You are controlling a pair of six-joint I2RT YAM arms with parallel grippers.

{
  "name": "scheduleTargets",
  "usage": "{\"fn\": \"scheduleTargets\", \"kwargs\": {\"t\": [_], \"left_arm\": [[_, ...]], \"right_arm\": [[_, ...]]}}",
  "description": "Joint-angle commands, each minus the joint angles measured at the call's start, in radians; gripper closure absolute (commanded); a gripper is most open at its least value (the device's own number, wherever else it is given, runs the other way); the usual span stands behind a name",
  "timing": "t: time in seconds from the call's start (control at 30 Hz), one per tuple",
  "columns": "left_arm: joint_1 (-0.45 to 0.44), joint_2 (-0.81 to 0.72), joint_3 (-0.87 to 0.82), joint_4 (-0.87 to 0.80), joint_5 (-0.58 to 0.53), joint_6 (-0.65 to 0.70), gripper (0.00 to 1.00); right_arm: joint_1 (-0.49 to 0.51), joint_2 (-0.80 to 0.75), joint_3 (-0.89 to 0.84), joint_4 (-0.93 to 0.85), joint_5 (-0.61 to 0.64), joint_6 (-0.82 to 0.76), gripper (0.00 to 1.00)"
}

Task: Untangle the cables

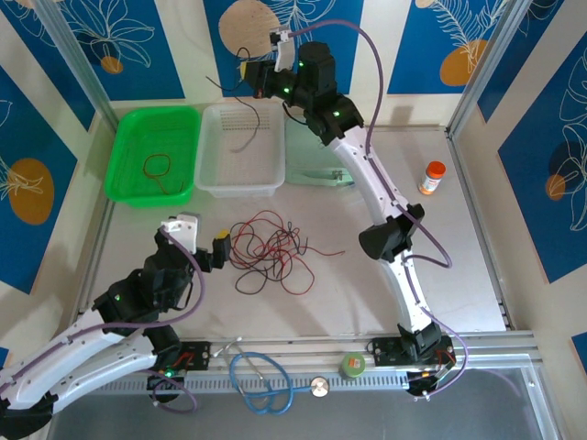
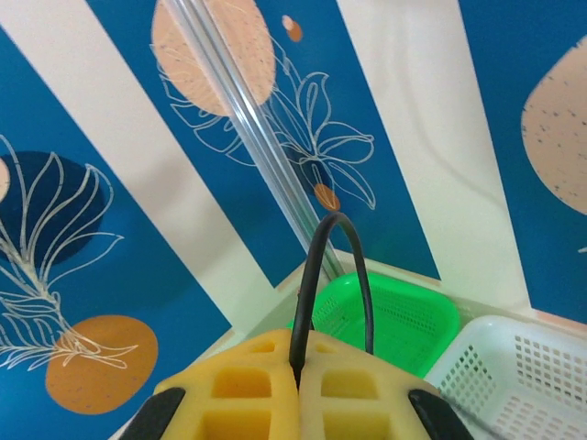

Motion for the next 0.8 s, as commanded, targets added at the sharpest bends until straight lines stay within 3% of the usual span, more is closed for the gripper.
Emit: {"fn": "scheduleTargets", "kwargs": {"t": [0.0, 0.27, 0.53, 0.57, 0.67, 0.77], "left_arm": [[0.008, -0.015, -0.008, -0.012, -0.032, -0.002, 0.00], [0.008, 0.003, -0.010, 0.016, -0.007, 0.010, 0.00], [0.007, 0.044, 0.013, 0.005, 0.033, 0.012, 0.00], [0.008, 0.046, 0.016, 0.005, 0.037, 0.013, 0.00], [0.008, 0.052, 0.021, 0.007, 0.043, 0.020, 0.00], [0.008, 0.057, 0.030, 0.007, 0.051, 0.023, 0.00]], "right_arm": [[-0.010, 0.020, 0.017, 0.038, -0.005, 0.022, 1.00], [-0.011, 0.103, -0.192, -0.015, 0.035, 0.029, 1.00], [-0.021, 0.387, 0.012, -0.237, 0.081, 0.017, 1.00], [-0.024, 0.387, -0.006, -0.243, 0.082, 0.019, 0.97], [-0.030, 0.357, -0.068, -0.245, 0.076, 0.014, 0.69], [-0.030, 0.327, -0.089, -0.253, 0.063, -0.004, 0.50]]}}
